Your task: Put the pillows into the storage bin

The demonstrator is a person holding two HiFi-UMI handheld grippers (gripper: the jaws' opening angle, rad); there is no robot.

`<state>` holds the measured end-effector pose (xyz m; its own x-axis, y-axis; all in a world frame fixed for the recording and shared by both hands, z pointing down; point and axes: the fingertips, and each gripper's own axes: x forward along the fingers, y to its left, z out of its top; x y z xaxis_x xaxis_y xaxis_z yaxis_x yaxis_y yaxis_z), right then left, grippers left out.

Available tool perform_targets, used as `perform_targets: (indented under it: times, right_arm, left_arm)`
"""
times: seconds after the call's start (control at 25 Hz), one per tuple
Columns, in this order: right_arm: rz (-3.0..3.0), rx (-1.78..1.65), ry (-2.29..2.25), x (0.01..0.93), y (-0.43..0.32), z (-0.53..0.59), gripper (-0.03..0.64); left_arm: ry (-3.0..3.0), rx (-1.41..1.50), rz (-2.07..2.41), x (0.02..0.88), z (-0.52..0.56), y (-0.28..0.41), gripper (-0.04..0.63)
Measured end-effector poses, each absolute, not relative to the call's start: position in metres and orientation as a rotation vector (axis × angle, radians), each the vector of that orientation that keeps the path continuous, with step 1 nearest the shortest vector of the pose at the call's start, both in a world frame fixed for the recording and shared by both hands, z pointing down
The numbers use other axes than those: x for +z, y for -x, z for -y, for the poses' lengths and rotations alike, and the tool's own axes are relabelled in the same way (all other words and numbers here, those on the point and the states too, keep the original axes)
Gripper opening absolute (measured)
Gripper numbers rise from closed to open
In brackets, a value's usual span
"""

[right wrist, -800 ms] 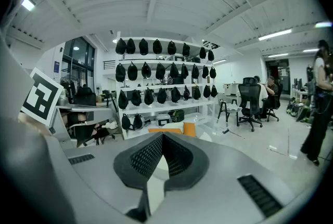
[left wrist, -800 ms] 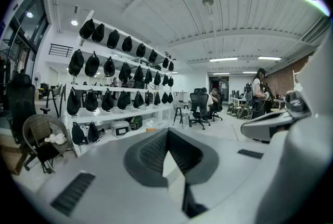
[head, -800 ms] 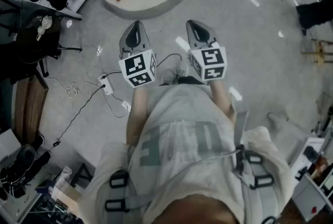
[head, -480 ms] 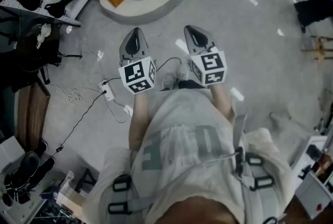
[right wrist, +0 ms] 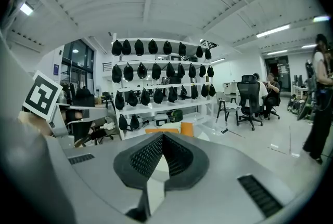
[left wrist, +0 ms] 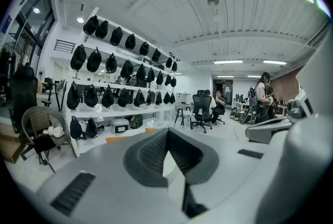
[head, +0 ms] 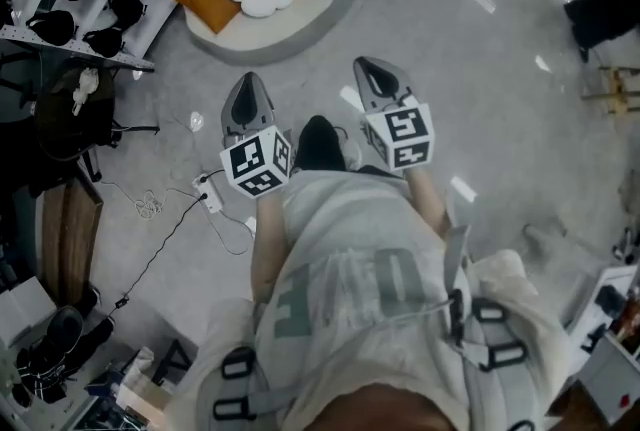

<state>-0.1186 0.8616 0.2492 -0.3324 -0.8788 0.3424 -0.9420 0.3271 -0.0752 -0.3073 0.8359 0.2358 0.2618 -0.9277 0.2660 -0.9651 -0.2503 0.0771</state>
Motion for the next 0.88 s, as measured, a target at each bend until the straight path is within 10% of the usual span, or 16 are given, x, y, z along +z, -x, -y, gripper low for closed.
perform_targets:
  times: [0.88]
  right_arm:
    - [2.394, 0.350, -1.523, 0.258, 0.143, -0.608, 0.008]
  left_arm:
    - [-2.214, 0.150, 1.804, 0.254, -0.586, 0.363, 0.008]
